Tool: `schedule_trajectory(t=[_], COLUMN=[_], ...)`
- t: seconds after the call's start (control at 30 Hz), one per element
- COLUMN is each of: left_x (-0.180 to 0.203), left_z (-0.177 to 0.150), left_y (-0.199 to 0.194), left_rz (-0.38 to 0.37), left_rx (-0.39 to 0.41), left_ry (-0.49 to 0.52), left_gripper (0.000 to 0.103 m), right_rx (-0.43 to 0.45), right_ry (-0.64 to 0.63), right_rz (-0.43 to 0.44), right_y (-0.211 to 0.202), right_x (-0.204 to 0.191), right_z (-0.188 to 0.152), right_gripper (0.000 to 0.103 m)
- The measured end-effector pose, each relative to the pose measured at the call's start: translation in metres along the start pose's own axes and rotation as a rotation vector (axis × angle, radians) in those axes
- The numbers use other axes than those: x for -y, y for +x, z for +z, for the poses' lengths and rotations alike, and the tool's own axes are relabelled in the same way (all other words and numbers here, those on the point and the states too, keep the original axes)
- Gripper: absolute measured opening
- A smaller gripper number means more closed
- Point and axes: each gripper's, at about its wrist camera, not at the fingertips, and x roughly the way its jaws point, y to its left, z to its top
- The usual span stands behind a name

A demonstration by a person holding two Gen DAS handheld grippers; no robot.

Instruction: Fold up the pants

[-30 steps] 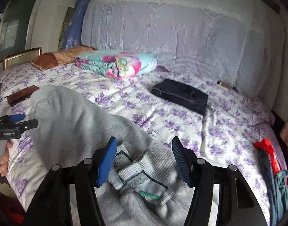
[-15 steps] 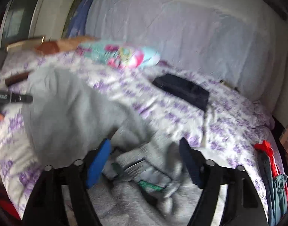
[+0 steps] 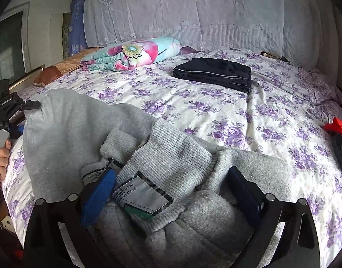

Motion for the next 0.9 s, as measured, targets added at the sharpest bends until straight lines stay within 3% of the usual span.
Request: schedule_trajectory(t=[0.1,0.17,0.3,0.37,0.47,0.5,0.53,0.57,0.67,0.8,0.83,0.9], left_x=[0.0,-0.003,-0.012,-0.012,-0.012,-0.013,-0.013,-0.013,-0.013,-0.002,0.005,0.02], left_z=[-0.001,-0.002,-0.001,-0.002,-0.003,-0.003,-0.003,-0.003,-0.003,-0.005,-0.006,-0.009], left_y=[-0.003,-0.006,-0.006,-0.007,-0.008,-0.007,-0.007,-0.007,-0.007,-0.014,-0.018,-0.026], left_rz=[-0.004,0.001,-0.041,-0.051,-0.061,-0.065,-0.068,-0.069,-0.063,-0.022,-0.007,0.016], left_rx=[0.021,0.037,0.032,0.033,0.039,0.04,0.04,0.04,0.038,0.052,0.064,0.097], left_ry=[-0.004,-0.02,-0.049,-0.051,-0.047,-0.049,-0.052,-0.054,-0.054,-0.013,0.013,0.058], left_gripper=[0.096,0.071,0.058,0.052,0.047,0.047,0.047,0.047,0.046,0.036,0.034,0.033], right_rx=[0.034,0.092,0.263,0.306,0.222,0.133,-0.024,-0.104,-0.02,0.117,0.091,-0.095], right_ry=[0.029,0.056,0.151,0.167,0.103,0.068,0.01,-0.029,0.039,0.098,0.097,0.013], right_rz=[0.02,0.016,0.025,-0.05,-0.216,-0.255,-0.275,-0.26,-0.194,-0.211,-0.239,-0.271], right_y=[-0.007,-0.02,-0.069,-0.09,-0.081,-0.063,-0.032,-0.012,-0.033,-0.073,-0.072,-0.04], right_x=[0.006,0.011,0.021,0.024,0.025,0.024,0.02,0.018,0.03,0.046,0.051,0.051], right_z=[-0.002,-0.004,-0.008,-0.005,-0.001,-0.004,-0.011,-0.02,-0.013,-0.022,-0.027,-0.039], right_gripper=[0.099,0.099,0.099,0.099,0.1,0.099,0.099,0.099,0.099,0.099,0.099,0.099])
